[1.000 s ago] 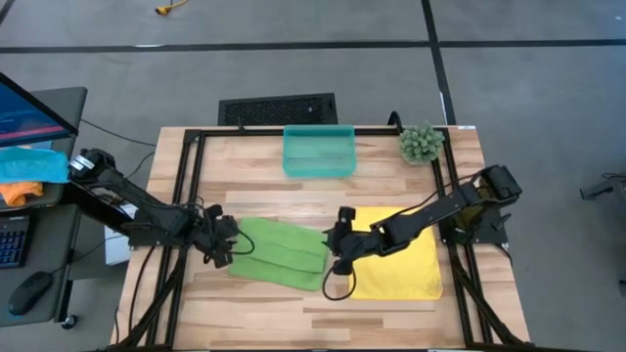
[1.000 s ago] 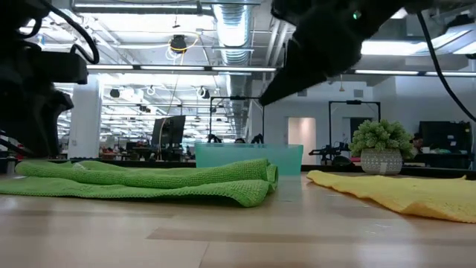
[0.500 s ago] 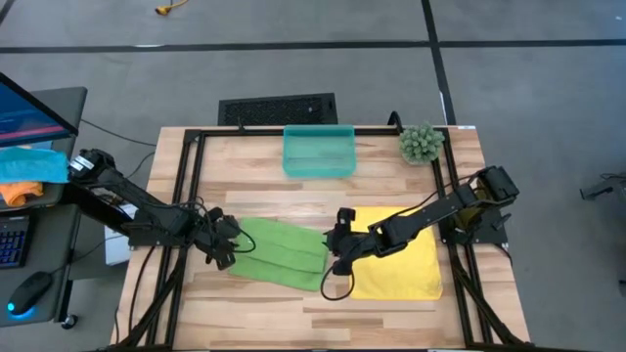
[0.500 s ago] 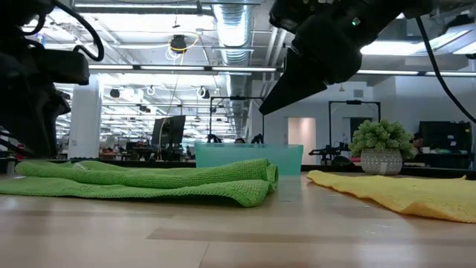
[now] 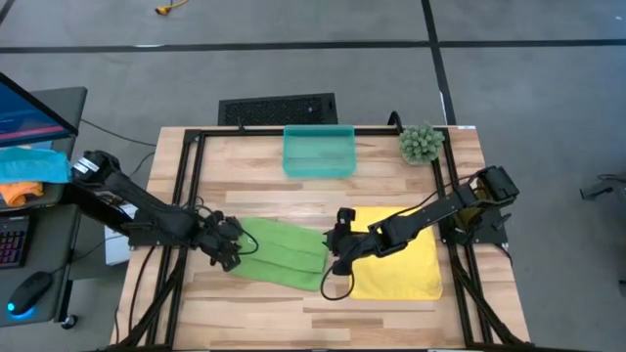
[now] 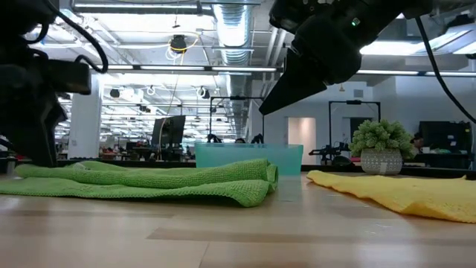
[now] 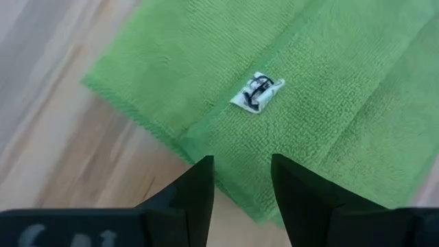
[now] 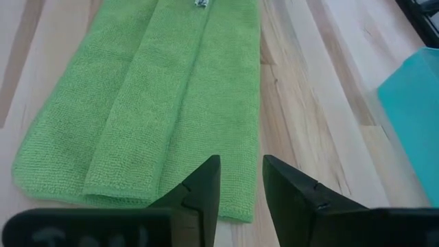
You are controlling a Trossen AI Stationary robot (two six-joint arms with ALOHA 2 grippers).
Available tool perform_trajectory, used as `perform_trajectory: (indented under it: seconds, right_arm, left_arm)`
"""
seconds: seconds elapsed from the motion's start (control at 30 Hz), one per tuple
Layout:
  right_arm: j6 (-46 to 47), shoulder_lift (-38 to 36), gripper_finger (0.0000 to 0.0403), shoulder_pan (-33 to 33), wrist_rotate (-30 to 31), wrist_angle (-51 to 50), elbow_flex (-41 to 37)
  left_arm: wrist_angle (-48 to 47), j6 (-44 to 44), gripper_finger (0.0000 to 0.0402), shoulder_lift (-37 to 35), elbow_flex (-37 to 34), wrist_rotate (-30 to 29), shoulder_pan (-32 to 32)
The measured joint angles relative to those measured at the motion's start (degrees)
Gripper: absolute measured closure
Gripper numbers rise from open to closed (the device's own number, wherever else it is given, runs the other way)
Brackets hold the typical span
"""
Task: Roll microfiber towels into tight, uniform cylinder then place into a basket
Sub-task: Fold the green towel
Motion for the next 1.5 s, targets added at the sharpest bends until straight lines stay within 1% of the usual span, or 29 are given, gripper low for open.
perform_trajectory:
  seconds: [0.1, 0.4, 0.47, 0.57, 0.73, 0.87, 1.0, 1.23, 1.33, 1.43, 1.5]
  right_arm:
    - [0.0, 0.0, 0.0269, 0.0, 0.0, -0.1, 0.0]
    - [0.0, 0.0, 0.0269, 0.0, 0.0, -0.2, 0.0]
    - [0.0, 0.0, 0.0269, 0.0, 0.0, -0.2, 0.0]
    - [0.0, 0.0, 0.0269, 0.0, 0.0, -0.2, 0.0]
    - [0.0, 0.0, 0.0269, 0.0, 0.0, -0.2, 0.0]
    - [0.0, 0.0, 0.0269, 0.0, 0.0, -0.2, 0.0]
    - [0.0, 0.0, 0.0269, 0.0, 0.0, -0.2, 0.0]
    - [0.0, 0.0, 0.0269, 0.0, 0.0, -0.2, 0.0]
    - [0.0, 0.0, 0.0269, 0.0, 0.0, -0.2, 0.0]
    - [0.0, 0.0, 0.0269, 0.0, 0.0, -0.2, 0.0]
    - [0.0, 0.0, 0.0269, 0.0, 0.0, -0.2, 0.0]
  left_arm:
    - [0.3, -0.6, 0.0265, 1.2, 0.0, 0.0, 0.0]
    - [0.8, -1.0, 0.0267, 1.1, 0.0, -0.2, 0.0]
    - [0.7, -1.0, 0.0278, 1.1, 0.0, -0.2, 0.0]
    - [0.3, -1.5, 0.0308, 1.1, 0.0, -0.2, 0.0]
    - [-3.4, -3.5, 0.0355, 1.0, 0.0, 0.4, 0.0]
    - [-4.0, -3.2, 0.0368, 1.0, 0.0, 0.5, 0.0]
    - [-3.9, -3.3, 0.0357, 1.0, 0.0, 0.2, 0.0]
    - [-3.3, -3.3, 0.0295, 1.0, 0.6, 0.2, 0.0]
    - [-2.0, -2.8, 0.0275, 1.0, 0.6, 0.2, 0.0]
    - [-2.3, -3.1, 0.0272, 1.1, 0.6, 0.1, 0.0]
    - [-2.3, -3.4, 0.0280, 1.2, 0.1, 0.0, 0.0]
